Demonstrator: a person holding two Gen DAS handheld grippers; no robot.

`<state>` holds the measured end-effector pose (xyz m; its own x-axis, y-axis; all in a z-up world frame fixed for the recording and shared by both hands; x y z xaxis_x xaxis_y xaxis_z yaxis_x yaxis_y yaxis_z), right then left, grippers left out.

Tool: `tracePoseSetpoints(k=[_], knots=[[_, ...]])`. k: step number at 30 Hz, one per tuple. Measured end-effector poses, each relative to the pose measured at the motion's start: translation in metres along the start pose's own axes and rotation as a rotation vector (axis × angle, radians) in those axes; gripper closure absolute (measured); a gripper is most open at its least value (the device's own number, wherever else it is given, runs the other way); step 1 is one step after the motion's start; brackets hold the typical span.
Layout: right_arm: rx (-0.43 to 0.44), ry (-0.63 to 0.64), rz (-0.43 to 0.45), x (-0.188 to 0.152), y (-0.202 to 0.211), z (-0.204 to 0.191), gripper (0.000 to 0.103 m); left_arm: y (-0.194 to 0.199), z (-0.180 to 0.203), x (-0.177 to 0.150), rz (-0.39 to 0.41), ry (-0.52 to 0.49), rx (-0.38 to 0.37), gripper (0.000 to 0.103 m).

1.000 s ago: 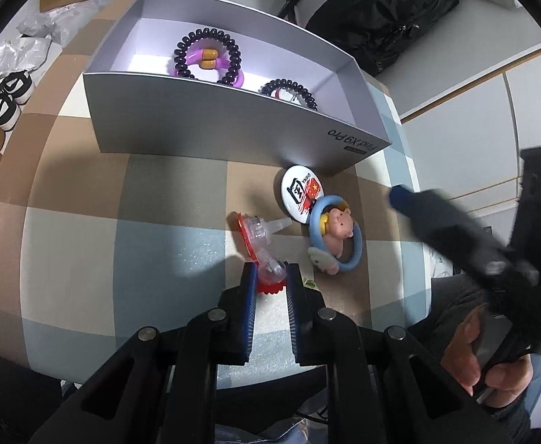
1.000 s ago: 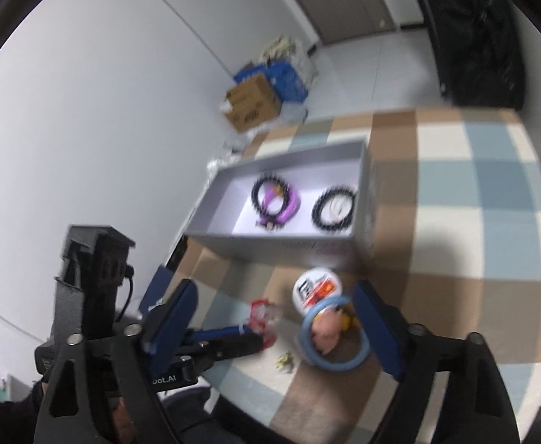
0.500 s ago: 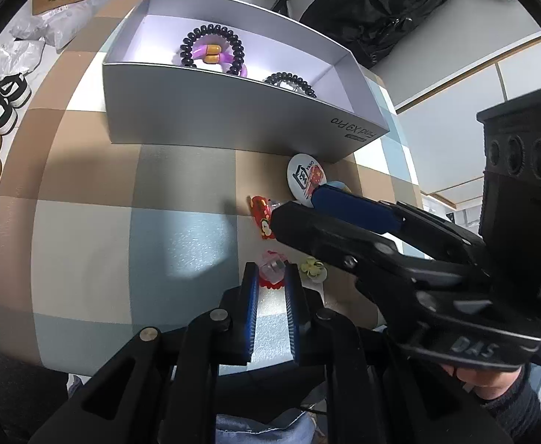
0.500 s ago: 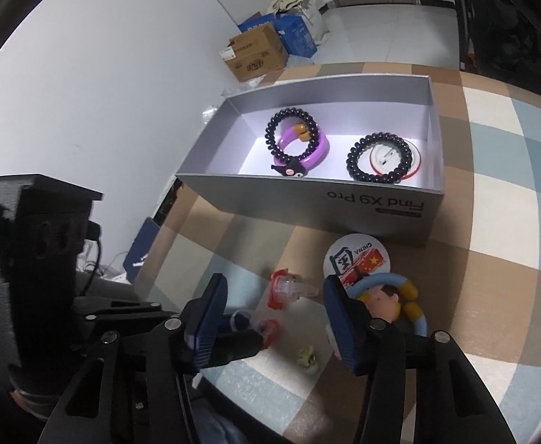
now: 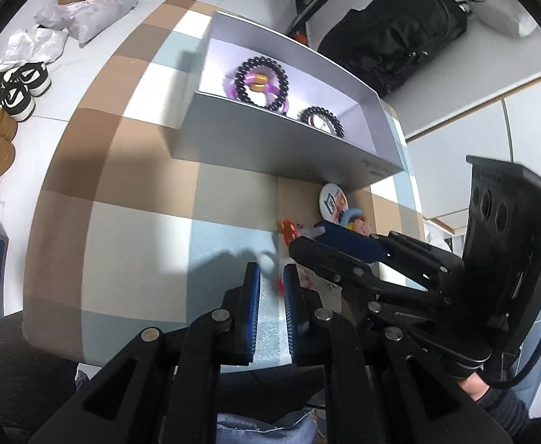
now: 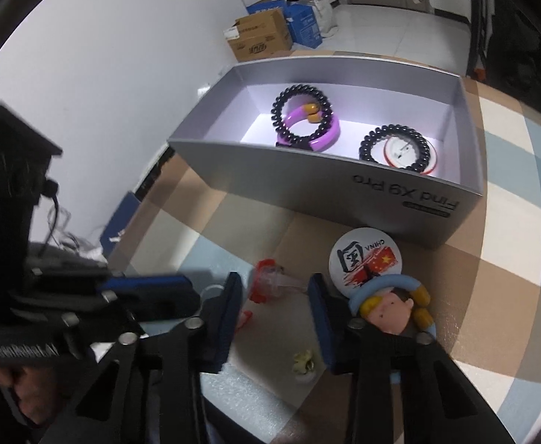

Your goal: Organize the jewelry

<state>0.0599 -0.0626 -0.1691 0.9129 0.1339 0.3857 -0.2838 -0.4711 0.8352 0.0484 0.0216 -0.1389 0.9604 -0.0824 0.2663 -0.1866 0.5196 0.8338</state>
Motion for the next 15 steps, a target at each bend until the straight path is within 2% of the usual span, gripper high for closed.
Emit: tracePoseSetpoints(k=[5,9,11,14,15], knots=[[-0.007,-0.005,0.022,0.004,0.005,0.005,0.074,0.000,-0.001,0.001,0.005,0.021,-0.024,0.095],[0.032,-0.037,0.073,0.009,0.020,0.008,0.074,0.004,-0.004,0.001,0.005,0.064,-0.082,0.095],[0.051,-0.058,0.111,0.014,0.031,0.013,0.074,0.005,-0.002,0.002,0.011,0.064,-0.092,0.090],[0.082,-0.102,0.163,0.021,0.046,0.019,0.074,0.009,0.007,0.001,0.025,0.025,-0.097,0.074],[0.090,-0.113,0.176,0.023,0.050,0.022,0.074,0.009,0.010,0.001,0.029,0.012,-0.094,0.058]])
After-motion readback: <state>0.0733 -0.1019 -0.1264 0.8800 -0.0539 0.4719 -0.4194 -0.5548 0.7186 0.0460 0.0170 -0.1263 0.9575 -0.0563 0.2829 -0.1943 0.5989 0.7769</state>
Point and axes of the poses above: each gripper's, at about its wrist camera, not at the fingertips, and y roughly against the way its jaws point, z to its right, x to its top, the point moved 7 cm from there along -y, roughly the way its jaws point, and after that the axes turned 6 degrees about -y, right-handed, at the moved point
